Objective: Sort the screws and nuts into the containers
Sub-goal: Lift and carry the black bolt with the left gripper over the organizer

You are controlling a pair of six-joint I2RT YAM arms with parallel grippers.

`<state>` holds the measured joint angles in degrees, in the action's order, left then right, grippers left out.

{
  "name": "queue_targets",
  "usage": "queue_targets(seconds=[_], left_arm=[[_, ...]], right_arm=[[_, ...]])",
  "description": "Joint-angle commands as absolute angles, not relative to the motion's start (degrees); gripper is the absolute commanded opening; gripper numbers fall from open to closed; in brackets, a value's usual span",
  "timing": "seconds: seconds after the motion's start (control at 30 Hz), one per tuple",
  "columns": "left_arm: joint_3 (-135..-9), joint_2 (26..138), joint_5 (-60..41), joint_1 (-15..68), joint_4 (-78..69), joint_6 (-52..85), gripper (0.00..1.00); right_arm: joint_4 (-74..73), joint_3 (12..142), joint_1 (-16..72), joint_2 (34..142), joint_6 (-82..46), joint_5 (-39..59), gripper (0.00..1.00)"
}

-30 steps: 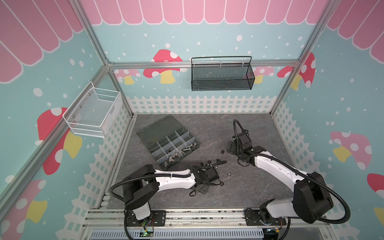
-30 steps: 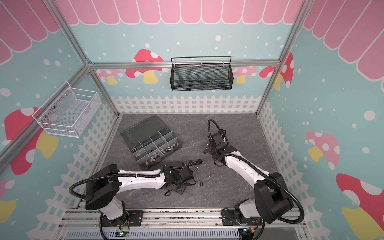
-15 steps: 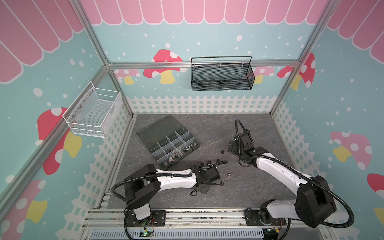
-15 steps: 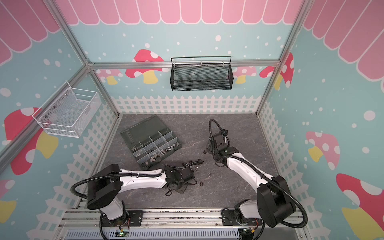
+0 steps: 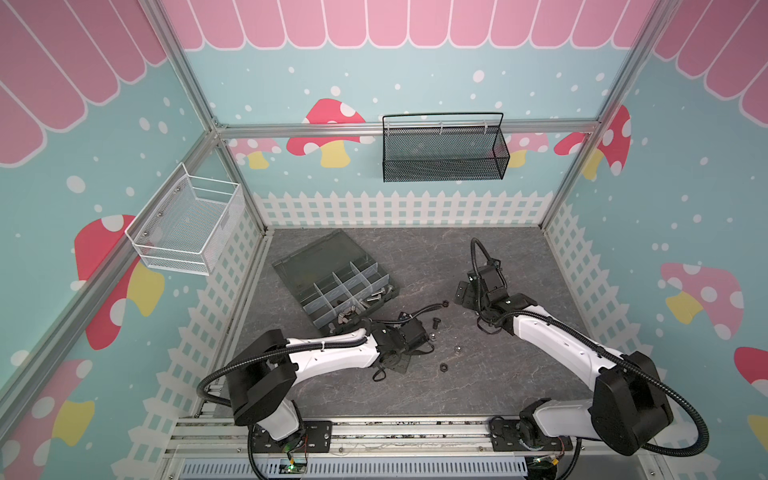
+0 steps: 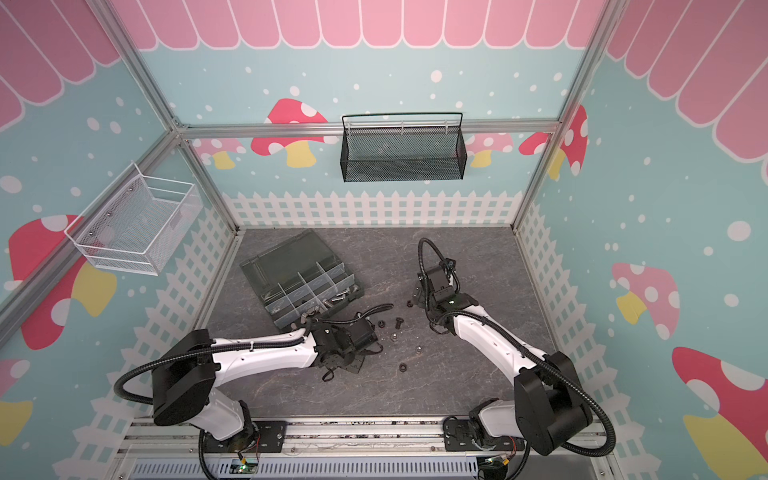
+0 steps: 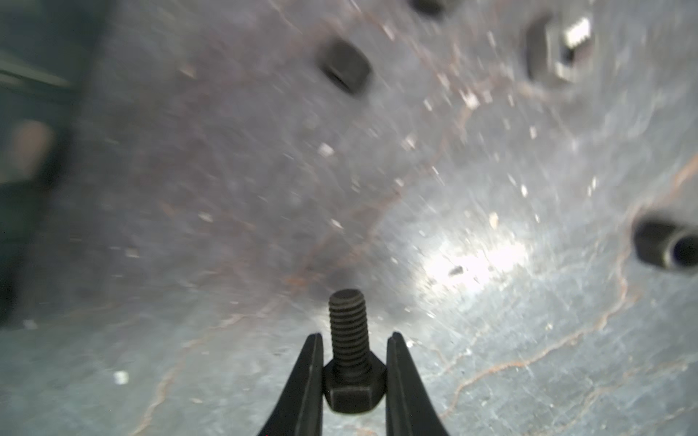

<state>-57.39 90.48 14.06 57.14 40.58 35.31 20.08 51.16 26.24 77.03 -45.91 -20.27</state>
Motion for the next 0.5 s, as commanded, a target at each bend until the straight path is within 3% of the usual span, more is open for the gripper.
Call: queue_targets(seconds=[0.0, 0.2, 0.47], left_arm=[[-56.90, 86.50, 18.01, 53.21, 41.36, 34.82, 0.16], [-56.35, 80.87, 21.56, 42.94, 39.81, 32.33, 0.15], [-55.32, 77.27, 15.36, 27.51, 34.46, 28.51, 0.15]], right_arm=[[19.93, 51.76, 25.84, 75.54, -46.47, -20.56, 0.98], [18.63, 52.57, 25.84, 76.38, -45.87, -19.20, 0.98], [18.62, 55.51, 25.85, 79.42, -43.99, -17.48, 0.98]])
